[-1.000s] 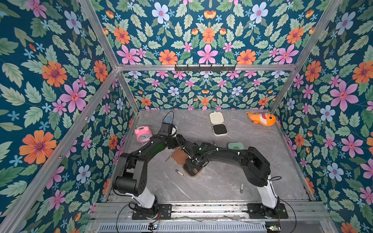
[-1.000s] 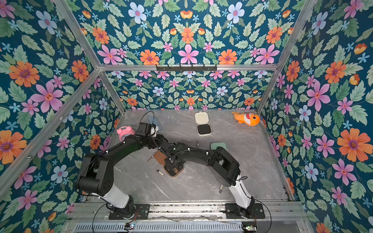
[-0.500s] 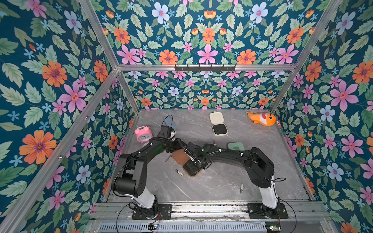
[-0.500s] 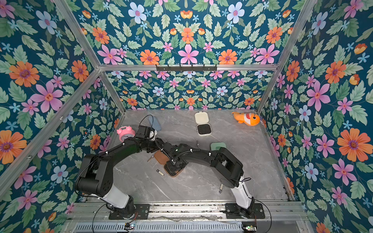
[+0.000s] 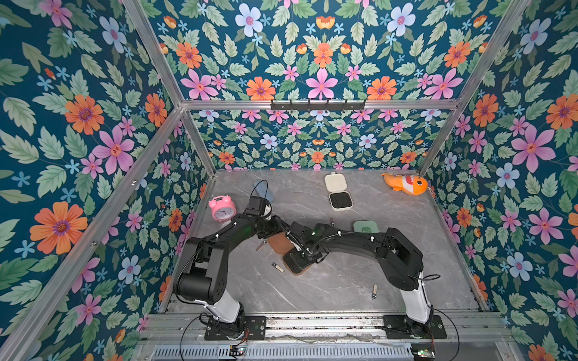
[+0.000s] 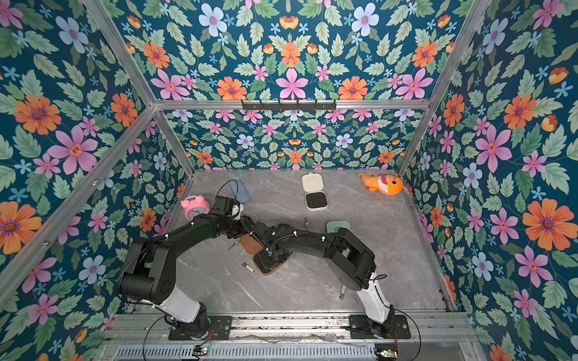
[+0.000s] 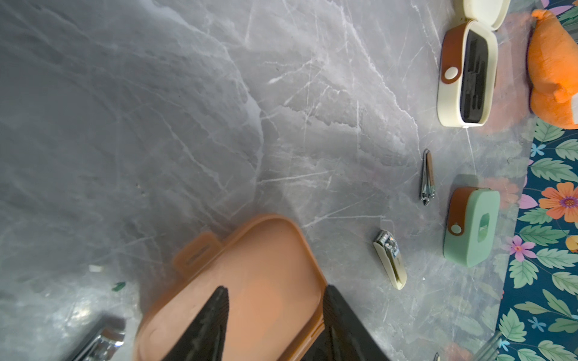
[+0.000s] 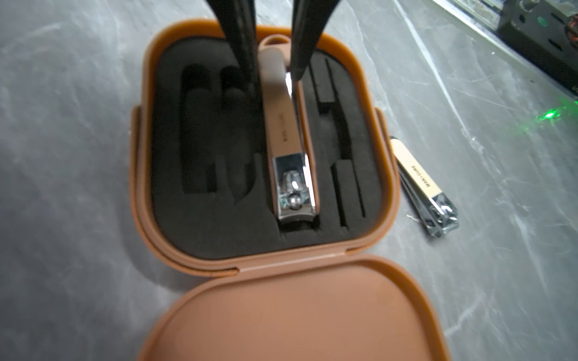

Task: Organize nail clipper sets
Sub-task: Place the nail clipper in the storage box.

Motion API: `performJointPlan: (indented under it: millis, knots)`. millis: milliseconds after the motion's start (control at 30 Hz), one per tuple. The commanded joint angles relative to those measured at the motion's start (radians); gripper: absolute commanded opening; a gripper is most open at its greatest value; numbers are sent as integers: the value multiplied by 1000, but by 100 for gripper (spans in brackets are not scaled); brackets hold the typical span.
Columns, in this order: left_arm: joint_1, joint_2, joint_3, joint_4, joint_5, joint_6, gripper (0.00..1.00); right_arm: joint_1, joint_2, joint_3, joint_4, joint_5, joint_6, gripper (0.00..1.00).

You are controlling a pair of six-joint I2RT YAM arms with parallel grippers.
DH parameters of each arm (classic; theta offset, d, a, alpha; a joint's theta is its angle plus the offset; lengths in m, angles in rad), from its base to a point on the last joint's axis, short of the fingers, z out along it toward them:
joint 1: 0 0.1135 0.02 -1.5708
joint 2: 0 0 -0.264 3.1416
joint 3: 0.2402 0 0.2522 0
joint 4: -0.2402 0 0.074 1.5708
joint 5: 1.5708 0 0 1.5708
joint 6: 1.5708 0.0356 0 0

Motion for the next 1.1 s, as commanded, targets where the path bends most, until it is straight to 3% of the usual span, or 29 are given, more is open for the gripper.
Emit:
performJointPlan:
  millis: [0,567,1067]
  knots:
    - [1,2,-2,7,8,11,52,1,13,-5,-14,2,-2,18]
    - [5,-7,-15,5,-1,11,52,23,74,14,-89,80,17,14]
    - [139,-114,-78,-19,52,28,53,59,164,-1,-165,157,134,13]
